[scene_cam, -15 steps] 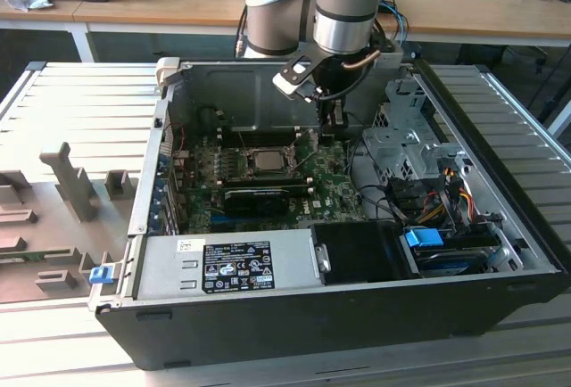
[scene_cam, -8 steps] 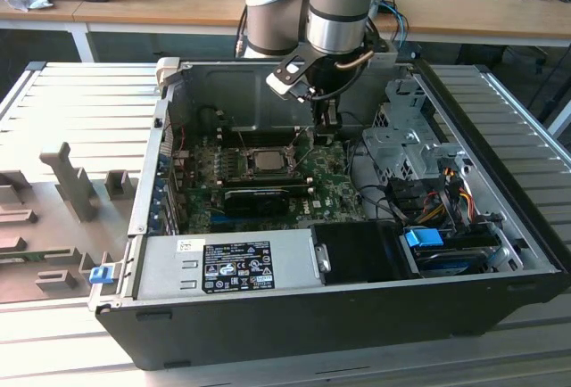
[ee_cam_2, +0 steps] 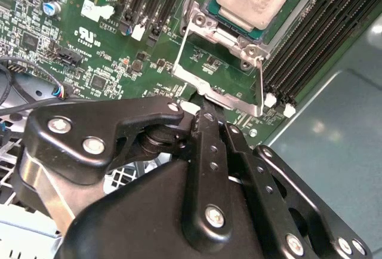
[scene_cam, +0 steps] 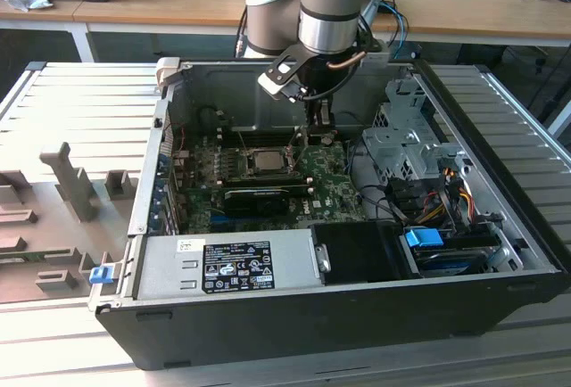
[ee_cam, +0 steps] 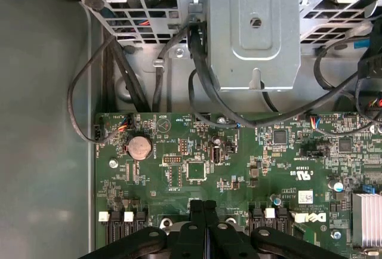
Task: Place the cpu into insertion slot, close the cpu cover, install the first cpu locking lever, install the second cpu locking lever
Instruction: 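Close the cpu cover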
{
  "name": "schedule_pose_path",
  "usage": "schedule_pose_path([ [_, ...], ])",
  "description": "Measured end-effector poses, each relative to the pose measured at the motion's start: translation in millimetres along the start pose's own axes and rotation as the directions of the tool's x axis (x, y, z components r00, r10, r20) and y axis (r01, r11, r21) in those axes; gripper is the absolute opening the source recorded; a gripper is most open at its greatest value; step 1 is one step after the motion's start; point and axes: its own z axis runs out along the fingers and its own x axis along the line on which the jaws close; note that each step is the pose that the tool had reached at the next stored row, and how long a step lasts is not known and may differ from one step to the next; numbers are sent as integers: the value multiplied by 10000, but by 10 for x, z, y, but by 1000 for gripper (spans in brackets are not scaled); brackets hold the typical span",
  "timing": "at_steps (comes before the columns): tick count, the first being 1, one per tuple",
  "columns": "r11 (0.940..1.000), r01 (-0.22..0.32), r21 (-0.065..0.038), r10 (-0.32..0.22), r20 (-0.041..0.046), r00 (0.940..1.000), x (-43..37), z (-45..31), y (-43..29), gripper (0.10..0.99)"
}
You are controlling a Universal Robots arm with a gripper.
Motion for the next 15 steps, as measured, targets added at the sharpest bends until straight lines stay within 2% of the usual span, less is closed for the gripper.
schedule_pose_path([
  [15,10000,0,0,0,0,10000,-1,-1,-42,106],
])
